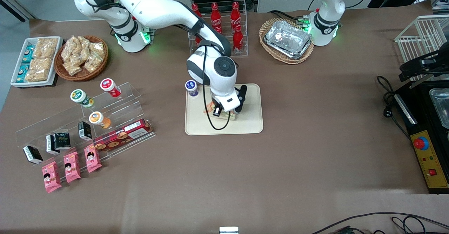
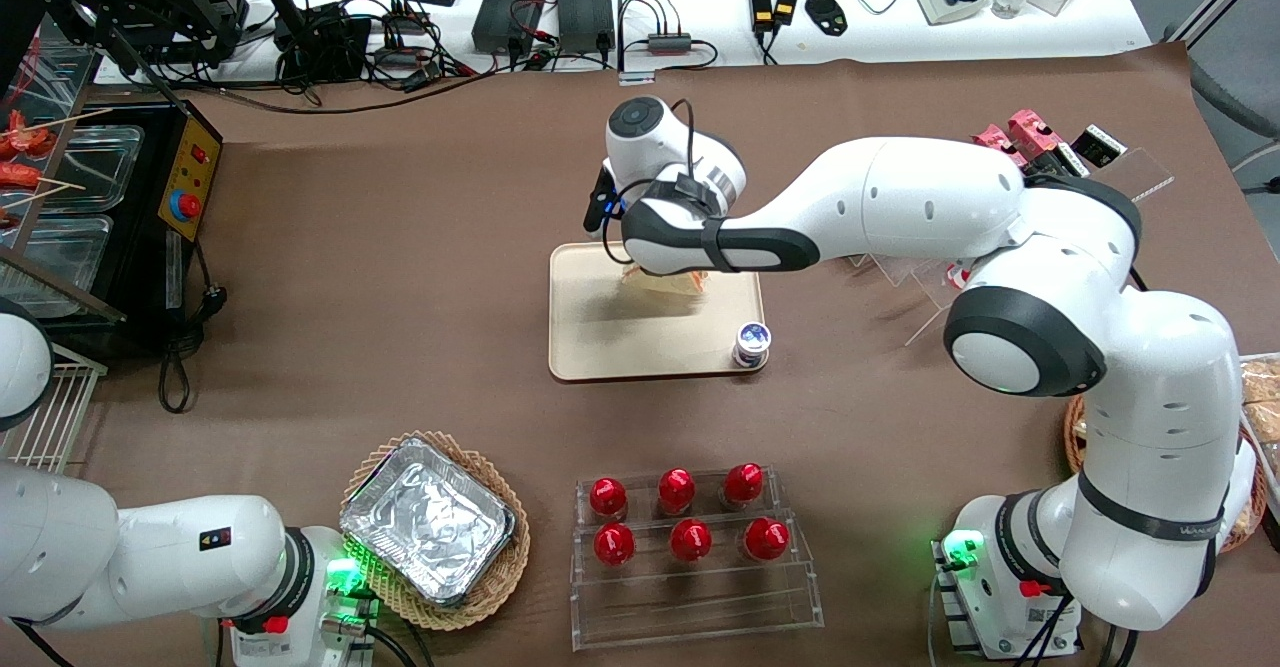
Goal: Place sandwich on tray
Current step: 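Carry the sandwich over the cream tray with the right gripper, then lower the sandwich onto the tray and open the right gripper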
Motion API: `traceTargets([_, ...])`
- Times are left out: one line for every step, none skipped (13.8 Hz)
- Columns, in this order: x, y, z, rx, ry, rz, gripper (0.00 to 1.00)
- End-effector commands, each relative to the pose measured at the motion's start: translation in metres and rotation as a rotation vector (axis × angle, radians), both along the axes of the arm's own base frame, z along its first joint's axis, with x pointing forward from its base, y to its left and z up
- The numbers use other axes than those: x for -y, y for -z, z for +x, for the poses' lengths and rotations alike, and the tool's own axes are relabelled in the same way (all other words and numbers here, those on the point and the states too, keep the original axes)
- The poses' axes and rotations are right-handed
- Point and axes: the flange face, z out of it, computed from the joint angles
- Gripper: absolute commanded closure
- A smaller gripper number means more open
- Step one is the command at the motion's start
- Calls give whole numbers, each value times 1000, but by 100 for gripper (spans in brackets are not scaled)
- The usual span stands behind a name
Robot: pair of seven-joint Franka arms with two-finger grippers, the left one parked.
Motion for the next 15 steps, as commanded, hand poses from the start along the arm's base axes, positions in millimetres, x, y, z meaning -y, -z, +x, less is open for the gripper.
traceTargets([-6, 15, 6, 39, -32, -4, 52])
traceTargets([-6, 16, 6, 40, -33, -2, 52])
traceTargets([-6, 16, 6, 40, -31, -2, 51])
traceTargets([-6, 16, 6, 41, -27, -1, 50])
traceTargets([-7, 15, 6, 45, -7, 3, 33])
traceTargets([-6, 16, 7, 53, 21, 9, 9])
traceTargets([-6, 15, 8, 57, 24, 14, 1])
traceTargets([-5, 16, 10, 58, 30, 14, 1])
traceTargets([-5, 15, 10, 58, 31, 14, 0])
traceTargets([-3, 13, 12, 61, 39, 14, 0])
traceTargets([0, 9, 16, 64, 48, 19, 0])
traceTargets([3, -2, 20, 71, 52, 28, 0])
traceTargets([12, -19, 30, 79, 81, 44, 0])
traceTargets([24, -33, 36, 72, 110, 42, 0])
traceTargets([31, -60, 34, 56, 132, 27, 0])
